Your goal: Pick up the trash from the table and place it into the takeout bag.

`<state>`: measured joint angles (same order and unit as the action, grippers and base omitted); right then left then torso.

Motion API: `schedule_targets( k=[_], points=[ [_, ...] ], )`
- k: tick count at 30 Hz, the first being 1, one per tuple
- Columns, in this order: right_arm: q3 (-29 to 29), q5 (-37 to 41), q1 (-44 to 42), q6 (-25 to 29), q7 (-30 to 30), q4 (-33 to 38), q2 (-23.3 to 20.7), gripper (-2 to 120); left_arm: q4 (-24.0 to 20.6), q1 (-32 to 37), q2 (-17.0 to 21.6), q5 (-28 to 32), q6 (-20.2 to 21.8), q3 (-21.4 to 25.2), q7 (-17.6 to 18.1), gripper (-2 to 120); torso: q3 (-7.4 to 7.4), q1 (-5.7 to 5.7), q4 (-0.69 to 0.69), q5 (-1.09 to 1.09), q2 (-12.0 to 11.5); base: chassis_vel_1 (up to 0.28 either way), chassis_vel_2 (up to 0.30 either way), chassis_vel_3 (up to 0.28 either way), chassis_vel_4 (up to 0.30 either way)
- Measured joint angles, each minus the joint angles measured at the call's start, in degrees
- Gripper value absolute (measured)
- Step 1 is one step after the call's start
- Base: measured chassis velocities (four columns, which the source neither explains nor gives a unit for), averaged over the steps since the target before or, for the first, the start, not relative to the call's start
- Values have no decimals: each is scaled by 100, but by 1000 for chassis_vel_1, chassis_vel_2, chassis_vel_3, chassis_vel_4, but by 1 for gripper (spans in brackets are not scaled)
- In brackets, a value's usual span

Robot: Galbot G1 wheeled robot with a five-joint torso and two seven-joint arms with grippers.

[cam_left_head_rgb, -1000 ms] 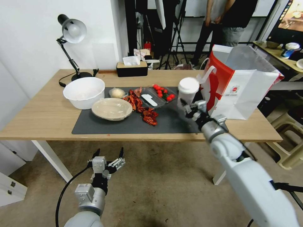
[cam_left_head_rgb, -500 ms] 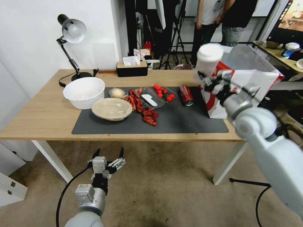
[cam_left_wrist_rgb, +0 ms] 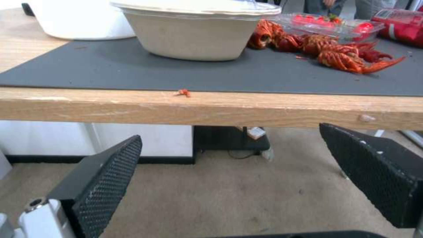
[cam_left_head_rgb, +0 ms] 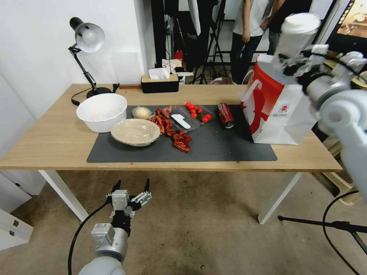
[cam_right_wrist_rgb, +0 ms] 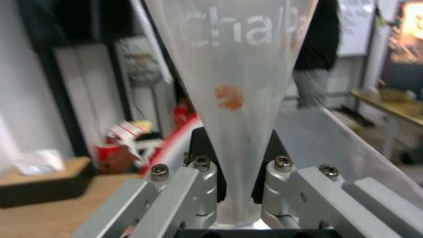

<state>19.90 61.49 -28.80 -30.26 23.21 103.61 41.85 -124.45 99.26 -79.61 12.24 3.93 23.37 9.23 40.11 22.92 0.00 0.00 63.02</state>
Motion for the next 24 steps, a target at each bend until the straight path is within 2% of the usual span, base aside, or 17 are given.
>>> schedule_targets(
  k=[8, 19, 20, 21, 23, 24],
  points=[
    [-219, 620, 222, -658, 874, -178, -79, 7, -10, -7, 37, -6, 6, -8, -4, 100, 0, -1, 0, 0, 0, 0, 0, 0, 0],
    [-421, 880, 499, -1054, 1233, -335, -62, 5, -7, -5, 37, -13, -5, -23, 9, 100, 0, 0, 0, -1, 0, 0, 0, 0, 0],
    [-426, 889, 505, -1069, 1239, -339, -61, 7, -6, -5, 37, -13, -5, -24, 10, 100, -1, -1, 0, -1, 0, 0, 0, 0, 0],
    [-456, 967, 525, -1145, 1281, -366, -54, 13, -1, -5, 35, -15, -5, -25, 11, 100, 0, 0, 0, 0, 0, 0, 0, 0, 0],
    [-461, 979, 526, -1152, 1285, -369, -54, 14, 0, -5, 35, -16, -6, -25, 11, 100, 0, -1, 0, 0, 0, 0, 0, 0, 0],
    [-473, 1008, 527, -1167, 1296, -378, -51, 25, 2, -5, 35, -16, -5, -25, 11, 100, 0, 0, 0, 0, 0, 0, 0, 0, 0]
  ],
)
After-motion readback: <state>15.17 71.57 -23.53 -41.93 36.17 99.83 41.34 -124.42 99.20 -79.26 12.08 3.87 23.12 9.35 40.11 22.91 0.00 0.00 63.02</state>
